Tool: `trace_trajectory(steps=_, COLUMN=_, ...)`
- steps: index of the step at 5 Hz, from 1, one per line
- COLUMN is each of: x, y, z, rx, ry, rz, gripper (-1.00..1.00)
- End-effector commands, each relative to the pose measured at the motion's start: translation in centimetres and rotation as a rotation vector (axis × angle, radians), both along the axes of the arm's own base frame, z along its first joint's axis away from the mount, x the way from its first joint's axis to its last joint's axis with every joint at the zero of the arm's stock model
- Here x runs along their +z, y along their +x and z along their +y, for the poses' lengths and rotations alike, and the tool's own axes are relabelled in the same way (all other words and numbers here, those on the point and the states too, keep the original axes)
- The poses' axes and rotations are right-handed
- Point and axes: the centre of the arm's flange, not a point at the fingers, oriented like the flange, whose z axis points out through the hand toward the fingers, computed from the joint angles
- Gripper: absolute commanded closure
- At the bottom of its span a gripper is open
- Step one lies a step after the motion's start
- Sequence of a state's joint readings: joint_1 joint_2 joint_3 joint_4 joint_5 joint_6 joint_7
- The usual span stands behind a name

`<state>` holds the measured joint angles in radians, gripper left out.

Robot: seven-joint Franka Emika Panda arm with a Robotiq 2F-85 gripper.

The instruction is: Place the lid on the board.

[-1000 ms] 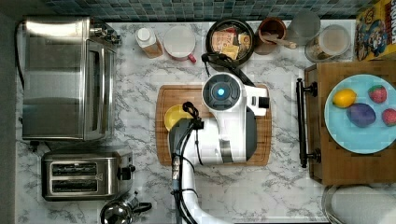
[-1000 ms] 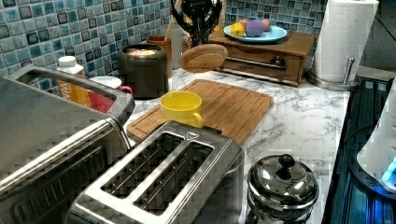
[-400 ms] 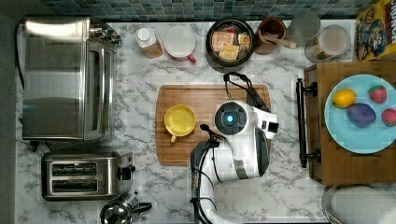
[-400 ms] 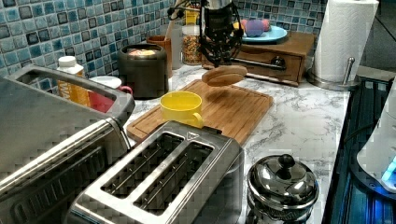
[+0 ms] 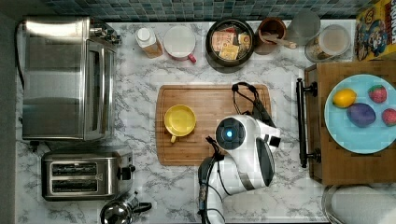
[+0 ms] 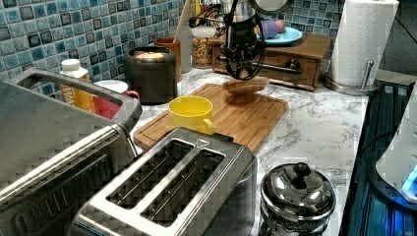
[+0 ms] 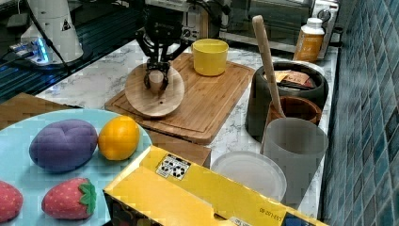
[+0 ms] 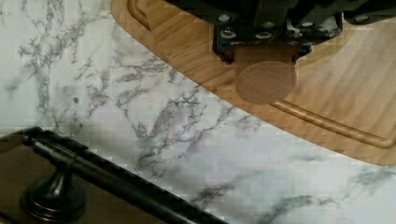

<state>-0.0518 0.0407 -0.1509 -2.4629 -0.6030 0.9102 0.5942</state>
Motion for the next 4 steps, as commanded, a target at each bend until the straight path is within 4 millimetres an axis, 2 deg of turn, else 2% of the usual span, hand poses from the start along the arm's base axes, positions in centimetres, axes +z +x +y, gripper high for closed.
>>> trace_trajectory(steps=1, x=11.3, y=0.5, z=-0.6, rx=0.016, ry=0.047, rz=-0.252, gripper=-1.0)
trace_trajectory(steps=2, x=7.9, y=3.4, z=0.5, rx=0.022, ry=0.046, rz=-0.214, gripper=-1.0)
trace_trajectory(steps=3, x=6.8, y=4.0, z=0.3, rx=0.019, ry=0.062, rz=-0.174, gripper=-1.0)
trace_trajectory(steps=4, x=7.3, y=4.5, z=0.1, rx=-0.01, ry=0.088, rz=-0.168, gripper=-1.0)
